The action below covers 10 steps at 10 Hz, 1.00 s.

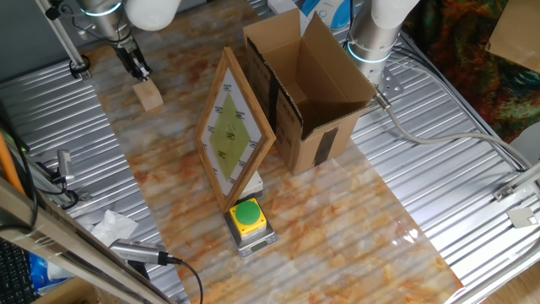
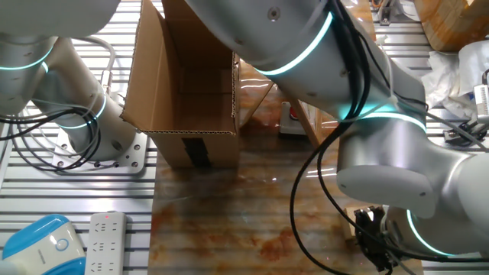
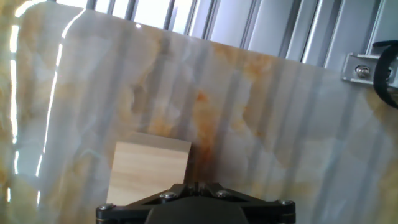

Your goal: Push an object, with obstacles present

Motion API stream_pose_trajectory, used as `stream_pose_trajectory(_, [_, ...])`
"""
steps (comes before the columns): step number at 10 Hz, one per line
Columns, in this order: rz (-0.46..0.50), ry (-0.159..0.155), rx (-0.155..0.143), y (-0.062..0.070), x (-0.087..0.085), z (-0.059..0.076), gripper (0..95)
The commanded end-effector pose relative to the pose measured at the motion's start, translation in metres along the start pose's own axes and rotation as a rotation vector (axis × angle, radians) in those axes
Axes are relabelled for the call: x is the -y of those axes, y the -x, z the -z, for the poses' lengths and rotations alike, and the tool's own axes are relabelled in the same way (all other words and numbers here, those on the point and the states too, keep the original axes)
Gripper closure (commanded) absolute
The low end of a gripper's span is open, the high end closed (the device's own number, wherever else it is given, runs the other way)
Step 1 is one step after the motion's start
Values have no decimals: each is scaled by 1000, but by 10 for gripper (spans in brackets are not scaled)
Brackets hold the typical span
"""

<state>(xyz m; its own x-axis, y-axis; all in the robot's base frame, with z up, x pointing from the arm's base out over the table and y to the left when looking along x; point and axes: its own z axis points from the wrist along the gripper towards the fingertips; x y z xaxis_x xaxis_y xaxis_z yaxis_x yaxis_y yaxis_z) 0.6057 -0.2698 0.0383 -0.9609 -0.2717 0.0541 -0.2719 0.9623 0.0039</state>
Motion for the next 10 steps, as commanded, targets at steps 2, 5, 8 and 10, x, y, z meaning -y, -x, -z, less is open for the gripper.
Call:
stream_pose_trajectory(2, [-11, 4, 3, 3, -4, -2, 950])
stream_pose_trajectory(5, [-31, 3, 3, 9, -13, -2, 950])
stream_pose_trajectory(8, [-58, 3, 3, 19, -26, -2, 950])
stream_pose_trajectory(10, [-73, -1, 4, 24, -33, -2, 950])
